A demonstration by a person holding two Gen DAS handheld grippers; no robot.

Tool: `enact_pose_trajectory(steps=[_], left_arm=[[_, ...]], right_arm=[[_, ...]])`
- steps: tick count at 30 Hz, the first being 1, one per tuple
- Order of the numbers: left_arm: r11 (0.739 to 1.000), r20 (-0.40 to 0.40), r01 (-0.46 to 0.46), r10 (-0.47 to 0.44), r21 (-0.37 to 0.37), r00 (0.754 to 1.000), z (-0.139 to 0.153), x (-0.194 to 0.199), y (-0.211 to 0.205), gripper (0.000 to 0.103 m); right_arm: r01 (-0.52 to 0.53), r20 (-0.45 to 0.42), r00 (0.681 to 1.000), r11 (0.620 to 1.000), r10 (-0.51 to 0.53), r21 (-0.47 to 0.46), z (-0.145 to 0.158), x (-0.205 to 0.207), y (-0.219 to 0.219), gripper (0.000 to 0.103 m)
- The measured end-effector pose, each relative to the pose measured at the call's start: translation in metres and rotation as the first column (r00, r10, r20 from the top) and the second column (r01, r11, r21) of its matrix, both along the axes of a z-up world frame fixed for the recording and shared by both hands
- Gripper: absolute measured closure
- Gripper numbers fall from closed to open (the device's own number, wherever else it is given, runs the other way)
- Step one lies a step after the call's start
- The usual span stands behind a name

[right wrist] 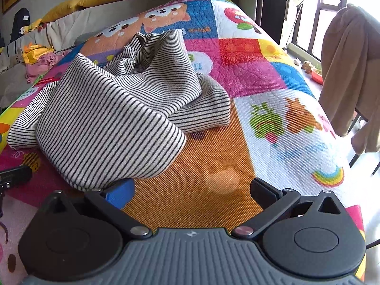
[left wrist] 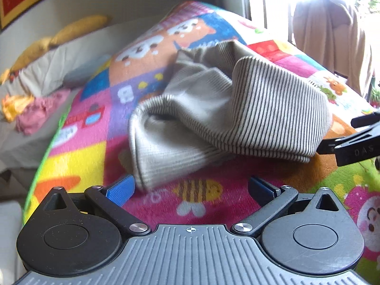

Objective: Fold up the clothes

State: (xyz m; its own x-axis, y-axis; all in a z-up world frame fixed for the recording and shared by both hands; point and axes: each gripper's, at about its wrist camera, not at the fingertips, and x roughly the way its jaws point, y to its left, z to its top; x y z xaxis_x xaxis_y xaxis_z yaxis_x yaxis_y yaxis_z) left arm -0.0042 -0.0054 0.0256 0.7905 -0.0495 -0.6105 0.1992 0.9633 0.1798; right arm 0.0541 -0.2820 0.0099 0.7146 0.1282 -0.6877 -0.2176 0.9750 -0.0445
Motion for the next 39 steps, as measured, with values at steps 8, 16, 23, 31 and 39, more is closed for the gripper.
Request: enact_pose_trajectory(steps=[8,16,23,31,39], left_arm=[[0.949,0.038,0.254,-0.265,0.189,0.963,0.01,0.008,-0.037,0.0],[0.927,0.238,0.058,-0.156,0.371,0.959,0.034,0.097,-0.046,0.0],[0.912,0.288,-0.369,0.31,0.18,0.906,0.073,0.197,0.072,0.0],[0.949,0.135,-0.297,0.283,0.103,0.95,0.046,0.187,0.111,0.0],[1.0,0.026,-0.007,0.006,0.023,1.0,0.022,0.164,0.079,0.0]], right_arm=[[-0.052,0.073,0.996,0.994,0.059,-0.094,0.031,0.025,0.006,0.0],[-0.133,0.232,0.96,0.986,0.154,-0.102,0.093,0.059,0.025,0.0],[-0.178,0.239,0.944,0.962,0.226,-0.206,0.092,0.067,0.029,0.0],[-0.325,0.204,0.89,0.882,0.407,-0.341,0.057,0.101,0.108,0.0],[-0.092,0.32,0.924,0.933,0.21,-0.347,0.054,0.194,0.142,0.0]])
